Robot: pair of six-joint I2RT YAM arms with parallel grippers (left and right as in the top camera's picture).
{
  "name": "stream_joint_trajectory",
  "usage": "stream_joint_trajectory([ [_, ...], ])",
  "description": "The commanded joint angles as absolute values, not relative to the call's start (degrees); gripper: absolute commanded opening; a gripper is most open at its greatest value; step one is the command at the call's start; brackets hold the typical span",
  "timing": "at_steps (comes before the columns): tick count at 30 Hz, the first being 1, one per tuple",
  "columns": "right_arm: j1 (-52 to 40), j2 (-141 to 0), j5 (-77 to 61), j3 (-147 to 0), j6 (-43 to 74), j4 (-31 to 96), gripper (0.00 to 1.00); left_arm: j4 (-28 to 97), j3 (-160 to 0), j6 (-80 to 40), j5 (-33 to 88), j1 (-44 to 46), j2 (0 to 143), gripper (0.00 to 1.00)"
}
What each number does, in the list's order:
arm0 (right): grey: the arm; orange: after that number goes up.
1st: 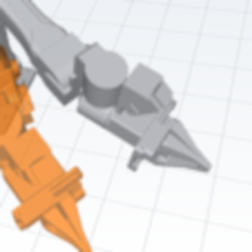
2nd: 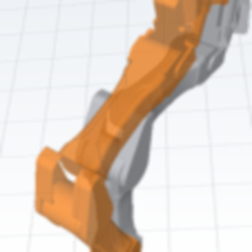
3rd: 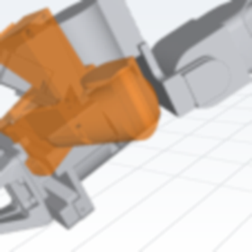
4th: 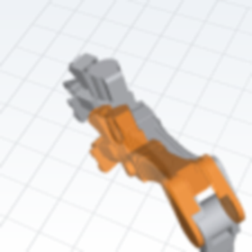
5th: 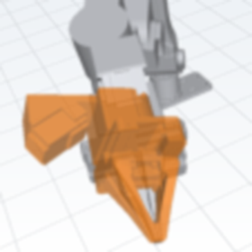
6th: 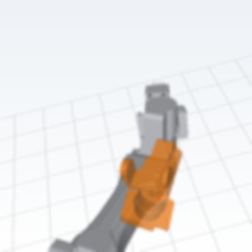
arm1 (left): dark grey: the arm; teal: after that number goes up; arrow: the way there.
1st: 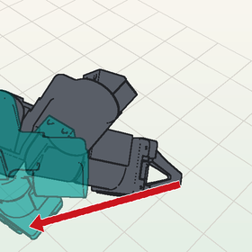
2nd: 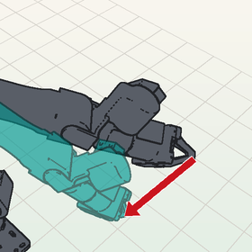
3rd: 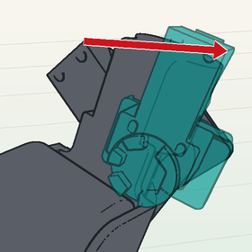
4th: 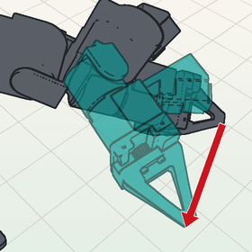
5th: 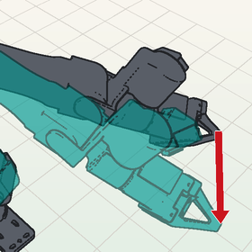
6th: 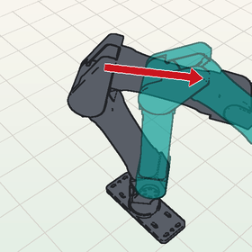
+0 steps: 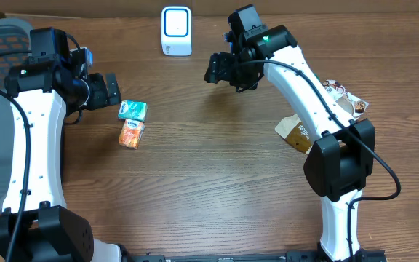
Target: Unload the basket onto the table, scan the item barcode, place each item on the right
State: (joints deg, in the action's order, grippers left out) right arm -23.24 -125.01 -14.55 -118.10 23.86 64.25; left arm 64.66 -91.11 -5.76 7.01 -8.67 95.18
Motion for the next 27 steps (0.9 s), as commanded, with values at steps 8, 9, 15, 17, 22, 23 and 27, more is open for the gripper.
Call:
stream_joint_trajectory([
  [8,-22.65,-124.55,-12.62,-116.62,23.99,62.76,0.78,61.47,-90.89,-10.44,7.77,-8.86,95.53,1.00],
  [9,-22.65,-124.55,-12.62,-116.20,23.99,62.39,0.78,61.41,-90.80,-9.32,7.35,-8.86,95.64,1.00],
  [15,-22.41,-124.55,-12.60,-114.78,23.75,61.82,0.78,62.24,-88.53,-8.10,5.06,-8.05,99.39,0.29],
  [17,-22.41,-124.55,-12.60,-114.78,23.55,61.95,0.78,63.42,-87.53,-12.34,-0.19,-7.77,101.41,0.10],
  [22,-22.41,-124.55,-12.45,-114.76,23.55,62.04,0.78,62.11,-86.32,-15.97,-8.80,-7.75,107.53,0.04],
  [23,-22.41,-124.55,-12.45,-114.76,23.55,62.04,0.78,60.84,-86.32,-15.05,-8.73,-7.75,108.60,0.04],
  [27,-22.44,-124.55,-12.45,-114.76,23.55,62.04,0.78,54.72,-86.32,-12.84,-7.14,-7.62,112.73,0.04],
])
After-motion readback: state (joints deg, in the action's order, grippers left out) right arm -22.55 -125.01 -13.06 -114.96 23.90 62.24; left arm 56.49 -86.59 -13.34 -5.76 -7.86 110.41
